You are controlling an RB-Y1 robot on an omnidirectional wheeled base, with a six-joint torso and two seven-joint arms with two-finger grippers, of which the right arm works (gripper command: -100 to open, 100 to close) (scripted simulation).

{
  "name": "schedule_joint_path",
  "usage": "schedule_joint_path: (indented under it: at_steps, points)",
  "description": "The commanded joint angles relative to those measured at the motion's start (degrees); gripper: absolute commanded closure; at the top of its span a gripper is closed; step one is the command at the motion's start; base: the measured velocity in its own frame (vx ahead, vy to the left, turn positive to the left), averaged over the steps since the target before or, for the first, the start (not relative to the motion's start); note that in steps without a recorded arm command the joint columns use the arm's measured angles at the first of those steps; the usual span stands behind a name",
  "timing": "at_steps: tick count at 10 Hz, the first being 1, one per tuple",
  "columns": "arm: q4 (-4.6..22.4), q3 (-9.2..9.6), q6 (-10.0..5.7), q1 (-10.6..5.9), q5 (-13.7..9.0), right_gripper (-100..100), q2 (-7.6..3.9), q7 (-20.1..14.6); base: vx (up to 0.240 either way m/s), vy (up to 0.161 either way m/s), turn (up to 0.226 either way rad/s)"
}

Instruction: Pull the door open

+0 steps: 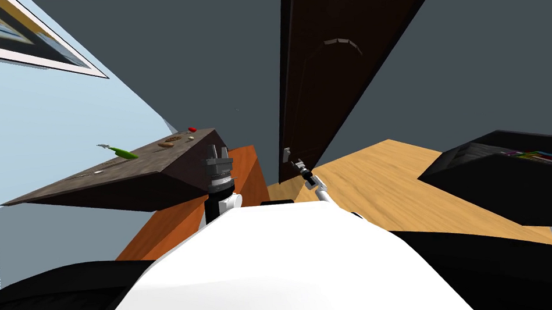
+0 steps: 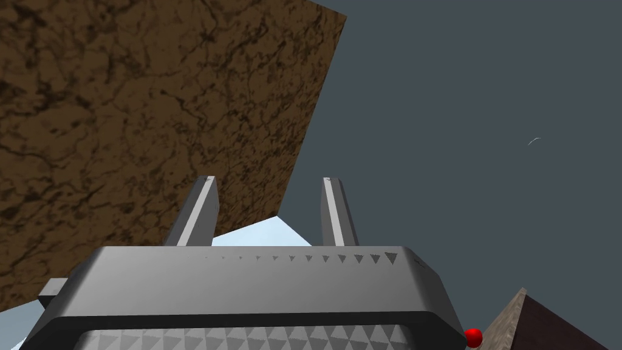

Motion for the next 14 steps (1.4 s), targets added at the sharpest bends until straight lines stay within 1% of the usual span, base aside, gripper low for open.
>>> schedule_joint_path:
  at_steps: [1,2,4,6,7,8,13,14]
  points:
    - [0.8,-1.90,-0.18,0.03,-0.6,-100,-0.21,0.6,0.116,0.040,0.245]
    - [1.1,-2.55,-0.25,0.04,-0.7,-100,-0.28,0.8,0.168,0.063,0.258]
    - [2.4,-5.45,-0.52,0.09,-1.6,-100,-0.60,1.6,0.172,0.069,0.261]
    - [3.5,-7.88,-0.76,0.13,-2.3,-100,-0.86,2.3,0.209,0.008,0.253]
    - [3.2,-7.21,-0.95,0.25,-2.1,-100,-0.73,2.2,0.074,0.000,0.043]
    - [3.2,-7.21,-0.95,0.25,-2.1,100,-0.73,2.2,-0.004,-0.001,-0.040]
    - [3.2,-7.21,-0.95,0.25,-2.1,100,-0.73,2.2,-0.014,-0.002,-0.001]
    - [3.5,-7.17,0.60,0.26,-4.1,100,-0.57,1.8,-0.013,-0.005,-0.031]
